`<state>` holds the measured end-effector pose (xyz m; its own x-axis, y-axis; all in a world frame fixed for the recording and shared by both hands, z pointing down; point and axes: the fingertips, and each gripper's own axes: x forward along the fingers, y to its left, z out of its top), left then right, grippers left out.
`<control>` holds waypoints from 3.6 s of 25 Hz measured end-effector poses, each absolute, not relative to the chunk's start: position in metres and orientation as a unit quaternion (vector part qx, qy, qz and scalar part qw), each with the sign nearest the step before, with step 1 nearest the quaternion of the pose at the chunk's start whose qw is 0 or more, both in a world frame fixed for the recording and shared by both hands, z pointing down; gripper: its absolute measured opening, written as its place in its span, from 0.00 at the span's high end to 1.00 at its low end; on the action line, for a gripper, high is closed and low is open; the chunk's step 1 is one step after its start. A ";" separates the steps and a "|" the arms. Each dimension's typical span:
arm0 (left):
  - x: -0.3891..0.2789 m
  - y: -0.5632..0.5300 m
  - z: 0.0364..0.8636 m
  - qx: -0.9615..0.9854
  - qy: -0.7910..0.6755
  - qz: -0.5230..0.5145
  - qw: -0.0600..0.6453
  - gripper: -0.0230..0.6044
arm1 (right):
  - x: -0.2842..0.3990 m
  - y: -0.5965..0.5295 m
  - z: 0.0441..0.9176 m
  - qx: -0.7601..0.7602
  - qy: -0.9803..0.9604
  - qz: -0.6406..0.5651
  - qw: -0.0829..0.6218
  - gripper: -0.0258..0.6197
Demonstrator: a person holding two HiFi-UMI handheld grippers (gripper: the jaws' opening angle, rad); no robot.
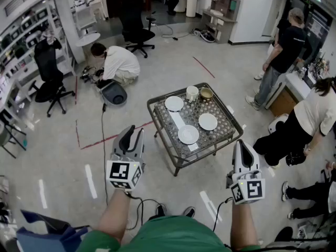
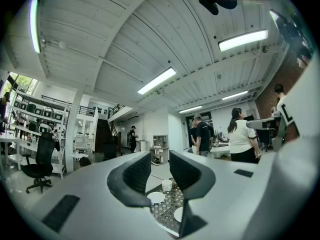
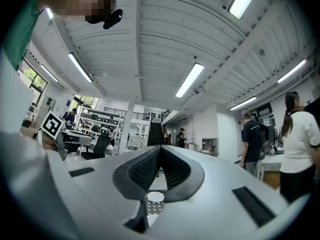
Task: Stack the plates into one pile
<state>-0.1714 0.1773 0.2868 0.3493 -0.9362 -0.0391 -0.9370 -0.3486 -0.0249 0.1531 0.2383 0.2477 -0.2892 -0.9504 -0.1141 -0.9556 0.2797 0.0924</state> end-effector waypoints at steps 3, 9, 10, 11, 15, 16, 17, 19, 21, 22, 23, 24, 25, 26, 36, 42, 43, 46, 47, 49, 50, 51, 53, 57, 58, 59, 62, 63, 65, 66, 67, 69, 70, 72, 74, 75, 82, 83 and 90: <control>-0.168 0.177 0.288 -0.821 0.570 0.009 0.022 0.76 | 0.156 0.239 0.249 -0.595 0.800 0.074 0.019 0.92; -0.168 0.182 0.281 -0.821 0.571 0.011 0.025 0.76 | 0.158 0.241 0.246 -0.596 0.800 0.073 0.019 0.92; -0.169 0.182 0.280 -0.821 0.571 0.011 0.025 0.76 | 0.157 0.241 0.245 -0.596 0.800 0.073 0.020 0.92; -0.170 0.182 0.280 -0.821 0.571 0.011 0.026 0.76 | 0.156 0.240 0.245 -0.595 0.800 0.074 0.022 0.92; -0.180 0.179 0.283 -0.821 0.570 0.015 0.027 0.76 | 0.147 0.236 0.247 -0.595 0.800 0.073 0.038 0.92; -0.183 0.178 0.284 -0.821 0.570 0.017 0.027 0.76 | 0.144 0.235 0.248 -0.595 0.799 0.072 0.039 0.92; -0.187 0.177 0.285 -0.821 0.570 0.018 0.027 0.76 | 0.141 0.233 0.249 -0.597 0.798 0.072 0.038 0.92; -0.196 0.174 0.287 -0.820 0.571 0.021 0.026 0.76 | 0.134 0.228 0.252 -0.600 0.796 0.071 0.036 0.92; -0.204 0.170 0.291 -0.820 0.572 0.023 0.024 0.76 | 0.127 0.223 0.255 -0.601 0.796 0.068 0.037 0.92; -0.207 0.168 0.294 -0.820 0.571 0.023 0.022 0.76 | 0.124 0.221 0.258 -0.601 0.795 0.065 0.037 0.92; -0.211 0.166 0.297 -0.820 0.571 0.022 0.021 0.76 | 0.120 0.218 0.261 -0.602 0.795 0.063 0.036 0.92; -0.215 0.164 0.300 -0.820 0.571 0.020 0.020 0.76 | 0.116 0.215 0.265 -0.601 0.796 0.059 0.036 0.92; -0.219 0.161 0.303 -0.820 0.572 0.019 0.019 0.76 | 0.113 0.211 0.268 -0.601 0.797 0.055 0.034 0.92; -0.221 0.159 0.304 -0.820 0.572 0.019 0.017 0.76 | 0.111 0.208 0.271 -0.600 0.798 0.050 0.033 0.92; -0.212 0.112 0.325 -0.810 0.587 -0.003 0.002 0.76 | 0.121 0.138 0.300 -0.584 0.811 0.015 0.027 0.92; -0.197 0.059 0.329 -0.795 0.607 -0.010 0.001 0.76 | 0.133 0.071 0.319 -0.561 0.828 0.004 0.023 0.92; -0.193 0.050 0.329 -0.793 0.609 -0.012 0.000 0.76 | 0.136 0.060 0.321 -0.557 0.831 0.002 0.021 0.92; -0.178 0.026 0.329 -0.789 0.614 -0.015 -0.006 0.76 | 0.148 0.029 0.326 -0.548 0.836 -0.005 0.017 0.92; -0.172 0.019 0.330 -0.788 0.615 -0.017 -0.008 0.76 | 0.153 0.020 0.328 -0.546 0.837 -0.007 0.015 0.92; -0.162 0.006 0.331 -0.785 0.619 -0.021 -0.009 0.76 | 0.162 0.002 0.332 -0.541 0.841 -0.012 0.014 0.92; -0.158 0.001 0.332 -0.784 0.621 -0.023 -0.011 0.76 | 0.166 -0.006 0.335 -0.538 0.843 -0.015 0.013 0.92; -0.155 -0.004 0.333 -0.782 0.623 -0.025 -0.012 0.76 | 0.169 -0.014 0.339 -0.535 0.844 -0.020 0.012 0.92; -0.150 -0.010 0.337 -0.777 0.628 -0.029 -0.015 0.76 | 0.173 -0.026 0.347 -0.526 0.850 -0.031 0.009 0.92; -0.146 -0.021 0.340 -0.771 0.635 -0.036 -0.019 0.76 | 0.171 -0.047 0.359 -0.509 0.859 -0.052 0.001 0.90; -0.146 -0.024 0.342 -0.771 0.636 -0.038 -0.022 0.76 | 0.171 -0.052 0.363 -0.508 0.859 -0.057 -0.002 0.89; -0.146 -0.026 0.344 -0.771 0.635 -0.041 -0.025 0.76 | 0.171 -0.056 0.367 -0.508 0.859 -0.063 -0.005 0.89; -0.147 -0.036 0.357 -0.769 0.637 -0.047 -0.034 0.76 | 0.169 -0.067 0.382 -0.505 0.860 -0.076 -0.017 0.88; -0.147 -0.042 0.364 -0.767 0.638 -0.046 -0.038 0.76 | 0.169 -0.073 0.388 -0.502 0.861 -0.080 -0.020 0.87; -0.147 -0.058 0.375 -0.769 0.637 -0.043 -0.043 0.76 | 0.168 -0.089 0.403 -0.497 0.862 -0.097 -0.022 0.86; -0.147 -0.067 0.379 -0.771 0.634 -0.043 -0.044 0.76 | 0.166 -0.097 0.411 -0.496 0.861 -0.111 -0.021 0.85; -0.148 -0.076 0.383 -0.774 0.630 -0.042 -0.045 0.76 | 0.163 -0.105 0.419 -0.495 0.859 -0.126 -0.021 0.84; -0.151 -0.091 0.390 -0.781 0.621 -0.042 -0.051 0.76 | 0.153 -0.115 0.438 -0.494 0.855 -0.155 -0.029 0.83; -0.154 -0.098 0.395 -0.785 0.616 -0.043 -0.055 0.76 | 0.147 -0.118 0.448 -0.494 0.852 -0.170 -0.036 0.82; -0.160 -0.115 0.403 -0.793 0.604 -0.050 -0.065 0.76 | 0.138 -0.127 0.468 -0.499 0.842 -0.201 -0.049 0.81; -0.168 -0.136 0.411 -0.800 0.593 -0.061 -0.073 0.76 | 0.127 -0.143 0.487 -0.508 0.827 -0.234 -0.058 0.80; -0.174 -0.148 0.418 -0.803 0.588 -0.067 -0.077 0.76 | 0.121 -0.154 0.498 -0.511 0.820 -0.249 -0.062 0.80; -0.203 -0.212 0.496 -0.819 0.546 -0.124 -0.126 0.76 | 0.083 -0.218 0.591 -0.525 0.771 -0.349 -0.087 0.78; -0.205 -0.214 0.506 -0.821 0.539 -0.132 -0.135 0.76 | 0.078 -0.221 0.603 -0.526 0.762 -0.367 -0.089 0.78; -0.213 -0.229 0.550 -0.837 0.489 -0.180 -0.168 0.76 | 0.055 -0.250 0.678 -0.538 0.704 -0.452 -0.098 0.76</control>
